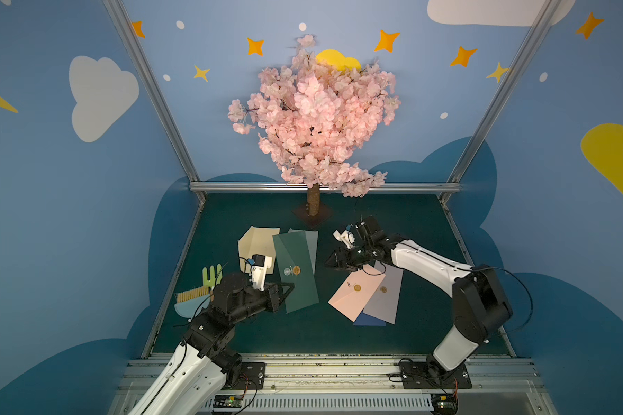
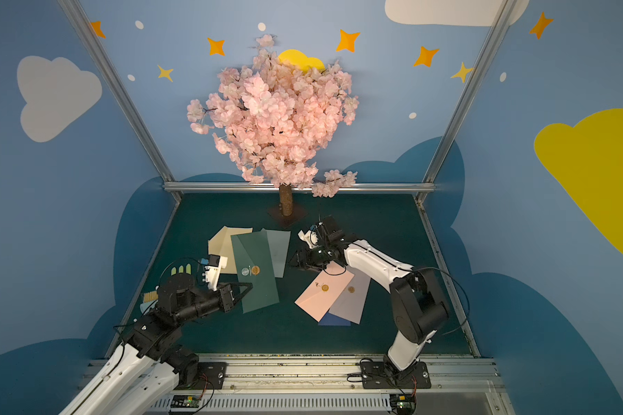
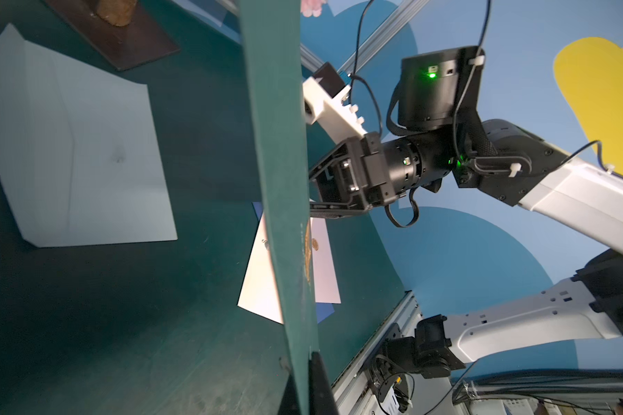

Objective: Open the envelope
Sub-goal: Open the envelope flap on the envelope.

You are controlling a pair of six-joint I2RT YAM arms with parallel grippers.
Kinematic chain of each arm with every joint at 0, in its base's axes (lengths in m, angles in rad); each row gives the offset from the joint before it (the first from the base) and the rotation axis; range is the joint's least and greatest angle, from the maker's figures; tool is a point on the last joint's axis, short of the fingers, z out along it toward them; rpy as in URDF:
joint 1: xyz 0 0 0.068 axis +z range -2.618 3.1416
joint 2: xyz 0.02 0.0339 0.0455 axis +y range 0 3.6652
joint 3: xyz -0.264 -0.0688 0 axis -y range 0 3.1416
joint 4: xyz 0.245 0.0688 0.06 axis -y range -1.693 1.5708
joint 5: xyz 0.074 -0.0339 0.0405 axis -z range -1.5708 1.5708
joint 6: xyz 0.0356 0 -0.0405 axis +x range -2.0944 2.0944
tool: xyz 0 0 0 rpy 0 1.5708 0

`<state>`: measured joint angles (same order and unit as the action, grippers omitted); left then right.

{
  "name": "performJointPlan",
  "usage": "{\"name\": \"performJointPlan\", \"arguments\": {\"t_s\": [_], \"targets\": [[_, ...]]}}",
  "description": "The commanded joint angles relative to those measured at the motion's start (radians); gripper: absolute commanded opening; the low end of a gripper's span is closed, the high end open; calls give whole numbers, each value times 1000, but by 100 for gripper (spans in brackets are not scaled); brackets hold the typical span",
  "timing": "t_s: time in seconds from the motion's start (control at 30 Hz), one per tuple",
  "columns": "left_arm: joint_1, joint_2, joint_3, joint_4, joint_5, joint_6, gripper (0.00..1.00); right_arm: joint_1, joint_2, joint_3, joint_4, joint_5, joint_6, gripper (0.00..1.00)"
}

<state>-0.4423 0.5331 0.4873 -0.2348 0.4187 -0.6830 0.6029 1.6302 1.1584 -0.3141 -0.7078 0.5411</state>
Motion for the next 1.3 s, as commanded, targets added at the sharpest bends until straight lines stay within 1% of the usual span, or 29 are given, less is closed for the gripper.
{"name": "performJointPlan", "arguments": {"t_s": [0.0, 0.1, 0.17, 0.23, 0.33, 0.47, 0.57, 0.73, 0.77, 0.9, 0.97, 1.03, 1.2, 1.23, 1.27], "targets": [[52, -20, -53, 152, 147, -32, 3, -17, -92, -109, 264, -159, 88, 55], [107, -15, -87, 254, 240, -90, 3, -19, -161, -190, 431, -207, 160, 55], [130, -4, -97, 317, 296, -122, 3, -13, -182, -220, 540, -245, 197, 55], [139, 16, -96, 389, 356, -147, 3, -4, -182, -221, 607, -289, 220, 56], [140, 39, -92, 471, 412, -183, 3, 12, -175, -213, 691, -331, 250, 57], [140, 66, -72, 460, 436, -179, 3, 19, -161, -192, 767, -347, 278, 57], [140, 76, -68, 449, 437, -177, 3, 24, -141, -173, 837, -371, 325, 57], [139, 102, -64, 475, 464, -192, 3, 51, -118, -128, 807, -382, 307, 54], [139, 108, -61, 476, 469, -191, 3, 58, -113, -120, 807, -384, 305, 52], [139, 123, -53, 481, 483, -190, 3, 82, -92, -94, 777, -385, 291, 39], [139, 125, -45, 473, 486, -183, 3, 89, -86, -91, 776, -383, 286, 34], [139, 125, -40, 463, 488, -178, 3, 92, -80, -89, 776, -383, 284, 25], [140, 120, -37, 444, 478, -166, 3, 96, -76, -91, 776, -388, 284, 9], [140, 119, -37, 444, 477, -165, 3, 97, -76, -91, 776, -390, 284, 3], [141, 119, -36, 436, 472, -161, 3, 98, -75, -90, 776, -391, 284, 0]]}}
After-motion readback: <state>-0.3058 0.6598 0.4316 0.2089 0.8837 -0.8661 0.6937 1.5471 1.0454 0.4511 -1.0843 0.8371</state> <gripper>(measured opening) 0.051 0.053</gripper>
